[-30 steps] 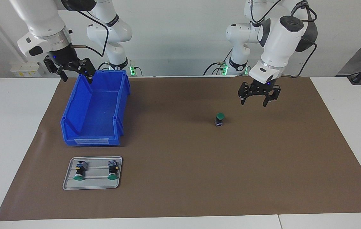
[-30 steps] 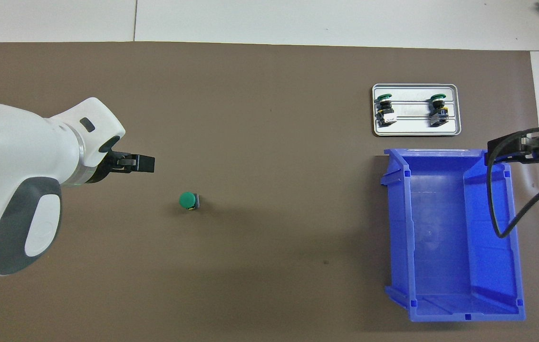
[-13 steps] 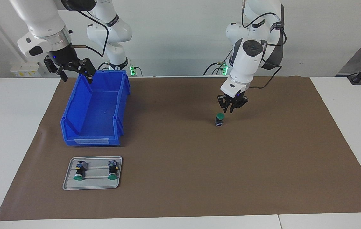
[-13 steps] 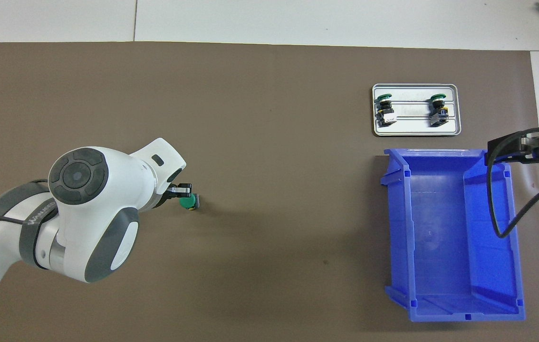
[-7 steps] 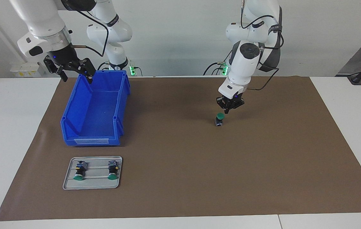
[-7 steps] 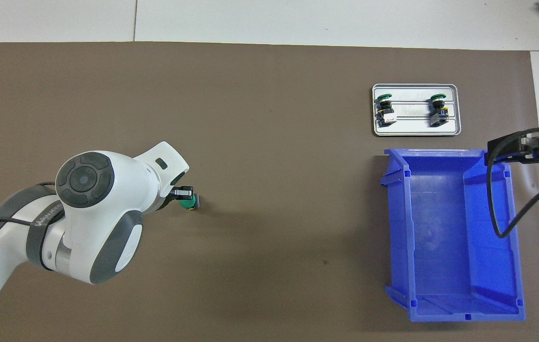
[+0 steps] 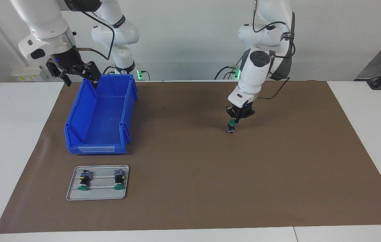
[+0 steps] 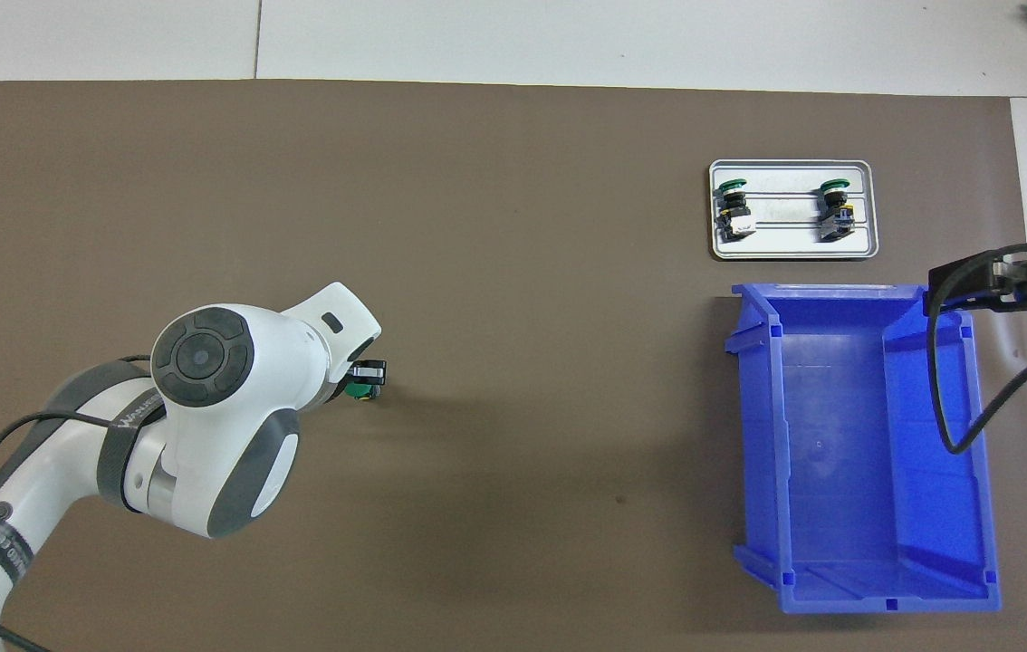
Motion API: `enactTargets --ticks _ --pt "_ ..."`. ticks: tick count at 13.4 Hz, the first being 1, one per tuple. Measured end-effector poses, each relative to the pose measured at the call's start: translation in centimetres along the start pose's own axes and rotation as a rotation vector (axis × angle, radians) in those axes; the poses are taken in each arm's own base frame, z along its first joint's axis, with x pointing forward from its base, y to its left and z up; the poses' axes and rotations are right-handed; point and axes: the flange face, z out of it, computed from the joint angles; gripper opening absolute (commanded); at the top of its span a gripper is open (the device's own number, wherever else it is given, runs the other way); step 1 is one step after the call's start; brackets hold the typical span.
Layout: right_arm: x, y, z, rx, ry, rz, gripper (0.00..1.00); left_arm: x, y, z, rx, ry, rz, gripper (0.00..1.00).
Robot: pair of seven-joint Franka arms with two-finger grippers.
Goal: Place and press button with both arms
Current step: 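Lift the left gripper up off the green button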
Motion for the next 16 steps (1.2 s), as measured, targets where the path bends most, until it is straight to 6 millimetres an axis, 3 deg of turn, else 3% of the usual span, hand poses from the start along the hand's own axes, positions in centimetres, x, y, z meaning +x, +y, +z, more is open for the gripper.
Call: enactTargets --ticks 16 --pt "0.0 0.0 0.0 0.000 0.000 0.000 1.00 -0.6 0.4 1.2 -0.002 0.005 0.011 0.00"
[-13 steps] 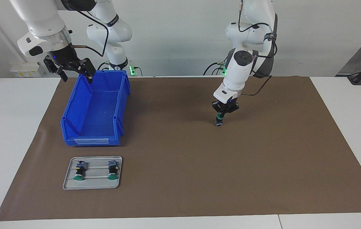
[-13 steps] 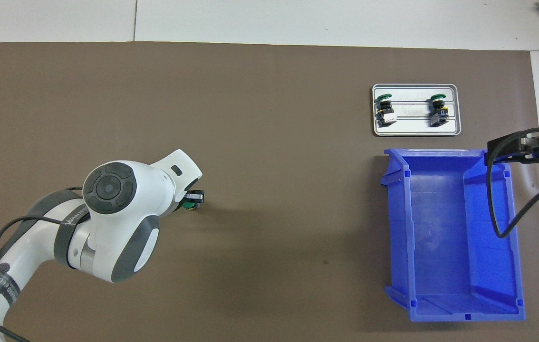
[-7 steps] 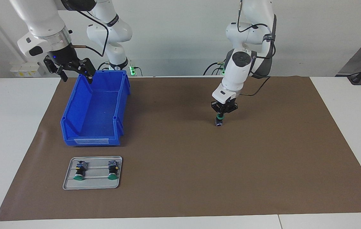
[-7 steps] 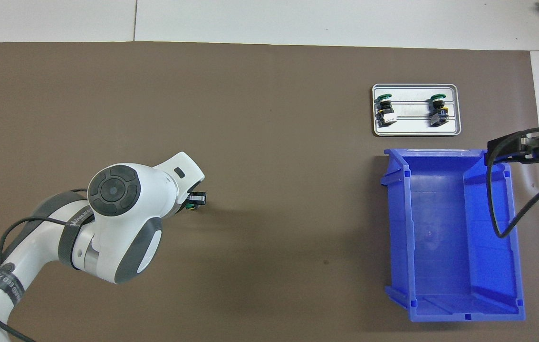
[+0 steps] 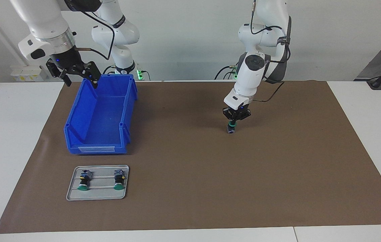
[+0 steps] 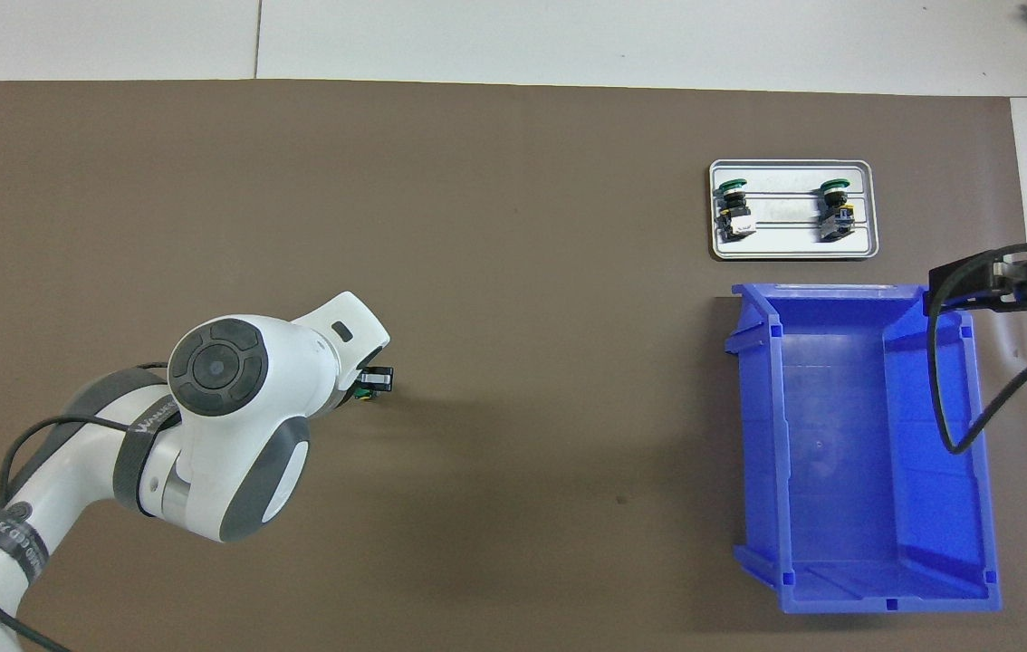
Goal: Place and press button with both arms
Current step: 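Lift the left gripper up off the green button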
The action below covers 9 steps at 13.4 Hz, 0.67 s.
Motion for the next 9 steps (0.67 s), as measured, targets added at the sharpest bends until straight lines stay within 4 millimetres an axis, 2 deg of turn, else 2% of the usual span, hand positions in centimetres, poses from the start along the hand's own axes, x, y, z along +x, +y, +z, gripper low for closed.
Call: enactTargets --ticks 3,9 --pt "0.0 0.0 0.0 0.000 0.000 0.000 1.00 0.3 0.0 -0.1 0.000 -0.002 -0.001 0.00" --pt "0.0 0.0 0.0 0.000 0.000 0.000 1.00 3.0 0.5 -2.2 0.000 -0.023 -0.008 0.00"
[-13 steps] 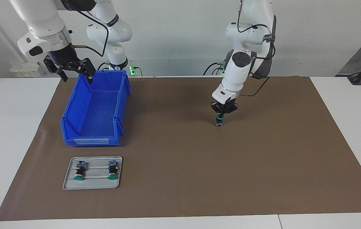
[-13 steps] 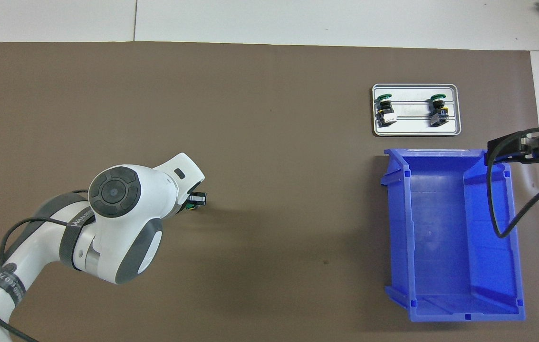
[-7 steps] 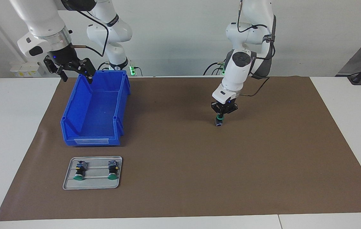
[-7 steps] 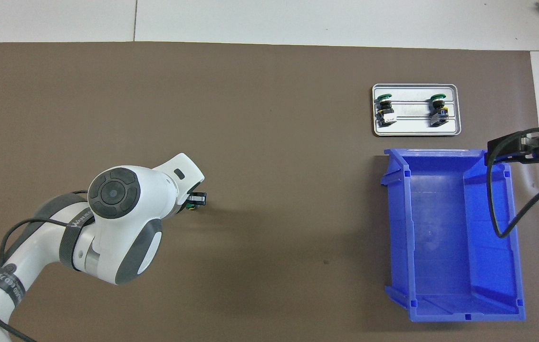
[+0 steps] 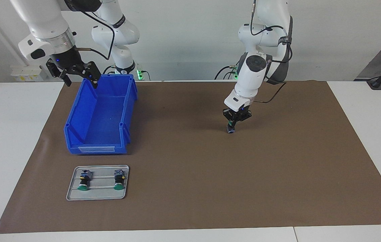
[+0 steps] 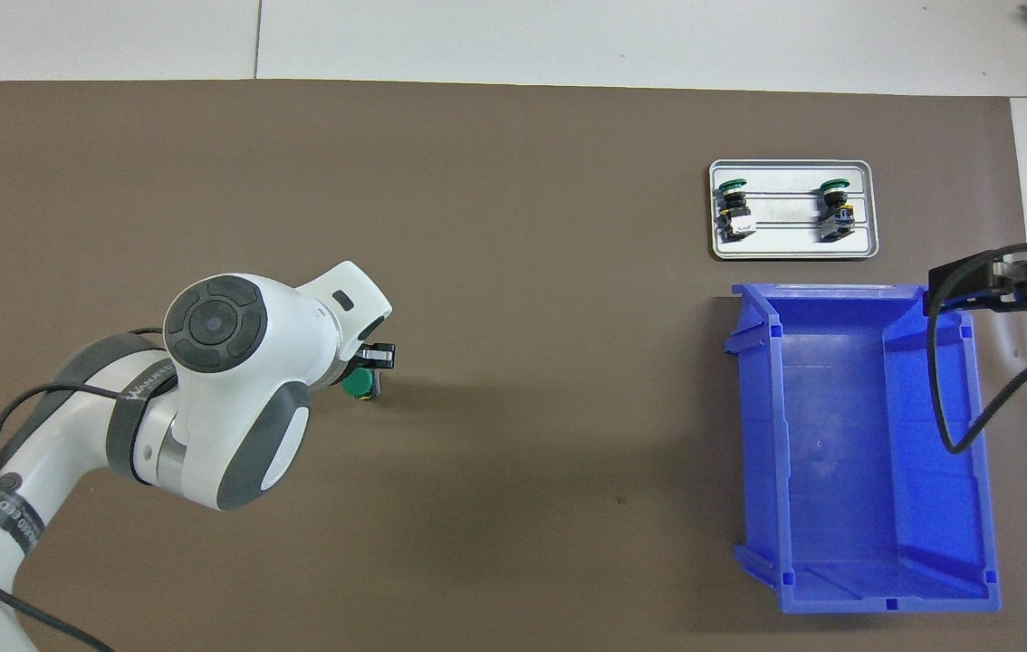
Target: Place and press button with both arms
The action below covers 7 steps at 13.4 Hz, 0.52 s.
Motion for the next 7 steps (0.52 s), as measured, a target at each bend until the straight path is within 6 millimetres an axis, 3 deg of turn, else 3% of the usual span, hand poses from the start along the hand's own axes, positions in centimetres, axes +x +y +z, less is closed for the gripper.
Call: enactTargets --ticks 4,7 --pt "0.0 0.0 0.0 0.000 0.000 0.000 1.00 1.5 -0.2 -3.3 0.003 -0.008 -0.009 0.00" --pt "0.0 0.0 0.0 0.000 0.000 0.000 1.00 3.2 -1.6 -6.5 0.003 0.002 -0.037 0.05"
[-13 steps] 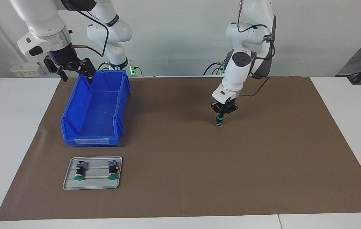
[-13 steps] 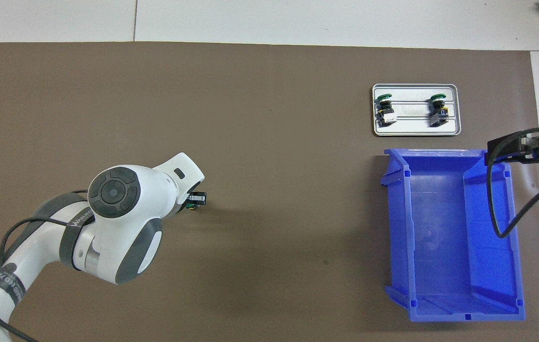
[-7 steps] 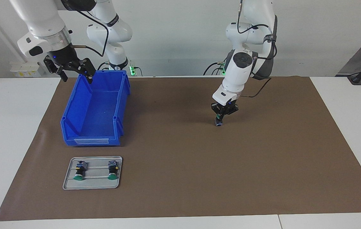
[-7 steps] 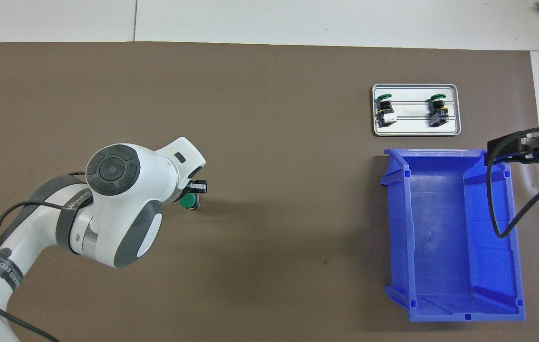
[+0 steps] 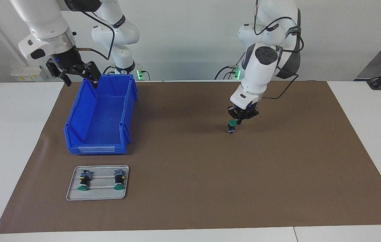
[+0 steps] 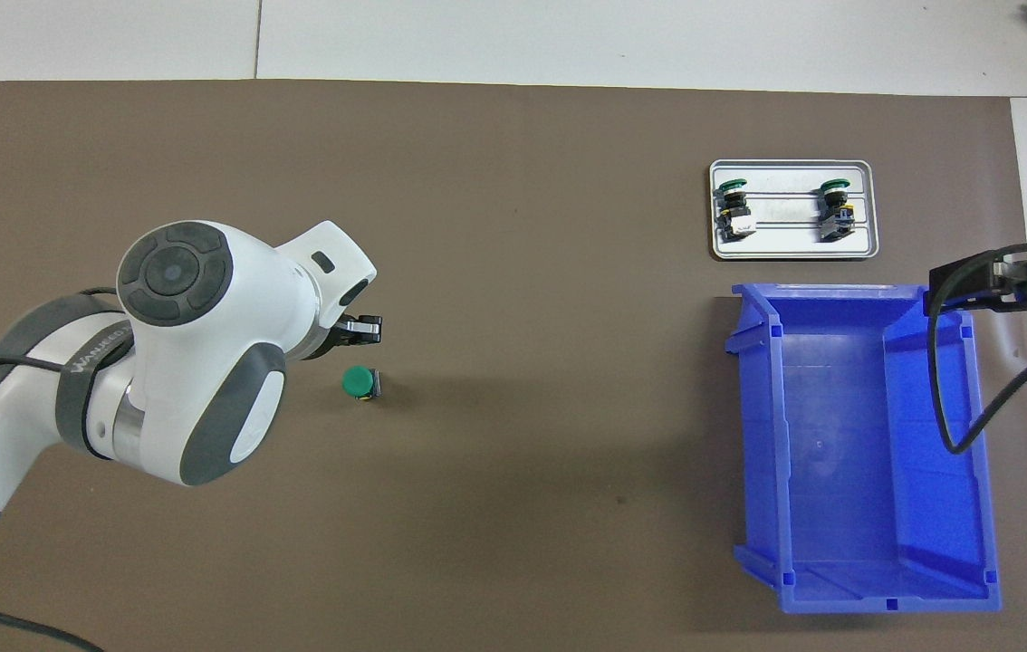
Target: Place and press button with both arms
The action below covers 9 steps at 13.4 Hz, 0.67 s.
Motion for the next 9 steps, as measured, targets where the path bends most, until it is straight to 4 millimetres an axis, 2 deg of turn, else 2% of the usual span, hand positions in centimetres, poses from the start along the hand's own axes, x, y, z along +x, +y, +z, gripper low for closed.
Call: enactTargets --ticks 2,5,8,9 --pt "0.0 0.0 0.0 0.000 0.000 0.000 1.00 1.4 -1.6 -2.0 -0.002 0.015 -0.029 0.16" --pt "0.0 0.0 0.0 0.000 0.000 0.000 1.00 3.1 -4.7 -4.3 -0.005 0.046 -0.084 0.38" --pt "0.0 0.0 0.0 0.000 0.000 0.000 1.00 4.0 -8.8 -6.4 -0.001 0.070 -0.150 0.73" --pt "0.0 0.0 0.0 0.000 0.000 0.000 1.00 4.1 -10.2 -7.1 0.001 0.076 -0.168 0.81"
